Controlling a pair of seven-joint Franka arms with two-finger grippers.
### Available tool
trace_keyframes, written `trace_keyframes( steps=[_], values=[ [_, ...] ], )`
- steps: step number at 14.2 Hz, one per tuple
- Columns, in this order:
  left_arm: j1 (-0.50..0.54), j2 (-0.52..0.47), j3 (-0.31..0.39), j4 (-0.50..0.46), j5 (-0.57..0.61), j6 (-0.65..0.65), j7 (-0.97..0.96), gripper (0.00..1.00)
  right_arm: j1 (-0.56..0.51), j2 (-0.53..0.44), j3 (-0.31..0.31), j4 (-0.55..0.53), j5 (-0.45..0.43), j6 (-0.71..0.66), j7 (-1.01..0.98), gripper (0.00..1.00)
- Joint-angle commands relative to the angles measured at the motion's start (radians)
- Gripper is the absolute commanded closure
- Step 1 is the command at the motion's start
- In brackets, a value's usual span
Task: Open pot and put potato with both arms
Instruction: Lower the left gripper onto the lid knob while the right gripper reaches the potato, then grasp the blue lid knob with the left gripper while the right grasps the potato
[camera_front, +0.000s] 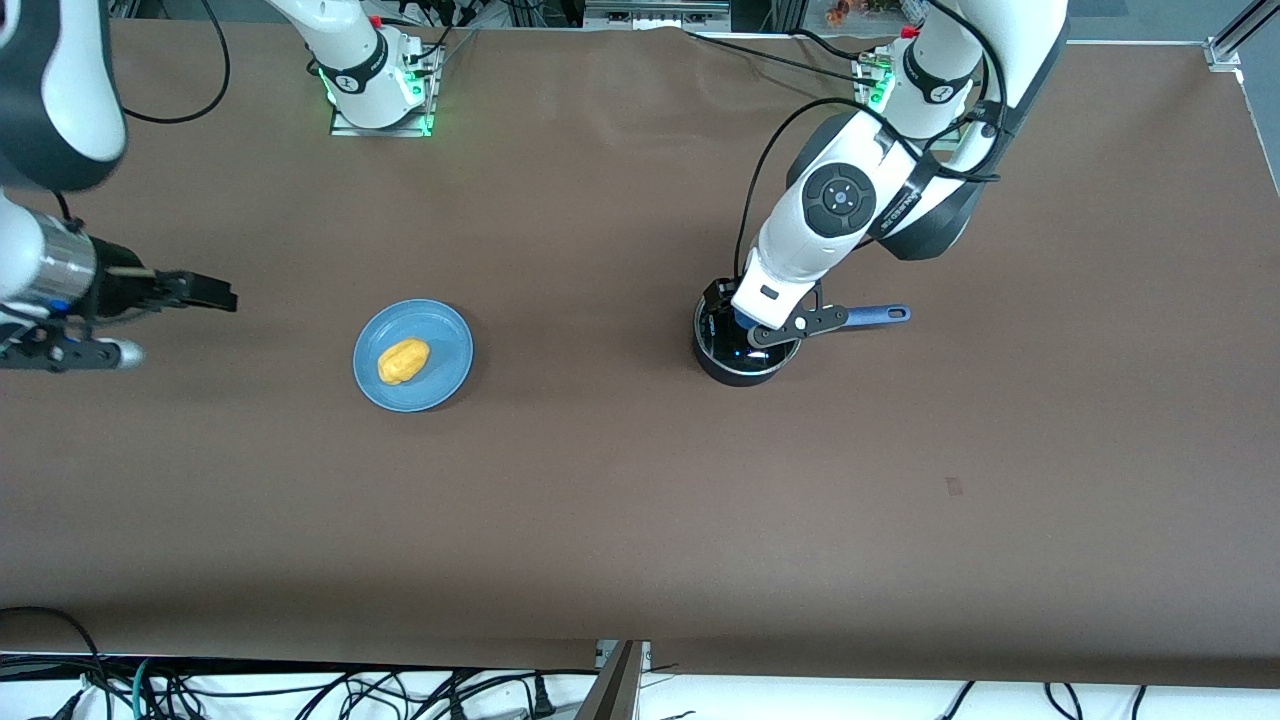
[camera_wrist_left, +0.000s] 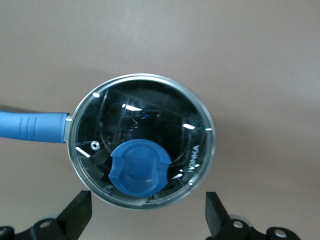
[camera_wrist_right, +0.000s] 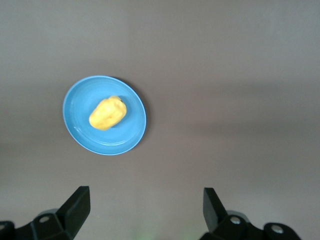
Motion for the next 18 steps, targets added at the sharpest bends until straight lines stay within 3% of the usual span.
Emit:
trace_keyframes(
  steps=[1, 6, 9, 10, 12, 15, 17, 18],
  values=[
    [-0.001, 0.001, 0.003, -0.022, 0.023, 0.015, -0.015, 0.0, 0.005, 0.038, 0.017, -0.041, 0.009, 0.053, 0.127, 0.0],
    [-0.009, 0.047, 0.003, -0.021, 0.023, 0.038, -0.021, 0.02, 0.106, 0.038, 0.018, -0.254, 0.008, 0.292, 0.315, 0.0],
    [-0.011, 0.062, 0.004, -0.018, 0.032, 0.055, -0.029, 0.13, 0.135, 0.038, 0.018, -0.374, 0.006, 0.399, 0.48, 0.0],
    [-0.011, 0.066, 0.004, -0.018, 0.041, 0.058, -0.029, 0.21, 0.149, 0.044, 0.018, -0.393, 0.008, 0.428, 0.526, 0.0],
    [-0.011, 0.072, 0.003, -0.016, 0.06, 0.06, -0.029, 0.27, 0.177, 0.081, 0.018, -0.417, 0.008, 0.491, 0.633, 0.0],
    [-0.011, 0.072, 0.004, -0.015, 0.069, 0.06, -0.029, 0.28, 0.22, 0.15, 0.018, -0.423, 0.008, 0.573, 0.798, 0.0],
    [-0.009, 0.076, 0.004, -0.01, 0.069, 0.06, -0.027, 0.38, 0.223, 0.185, 0.018, -0.423, 0.008, 0.639, 0.829, 0.0],
    [-0.009, 0.076, 0.006, -0.01, 0.069, 0.06, -0.027, 0.52, 0.223, 0.2, 0.018, -0.423, 0.008, 0.668, 0.835, 0.0]
  ],
)
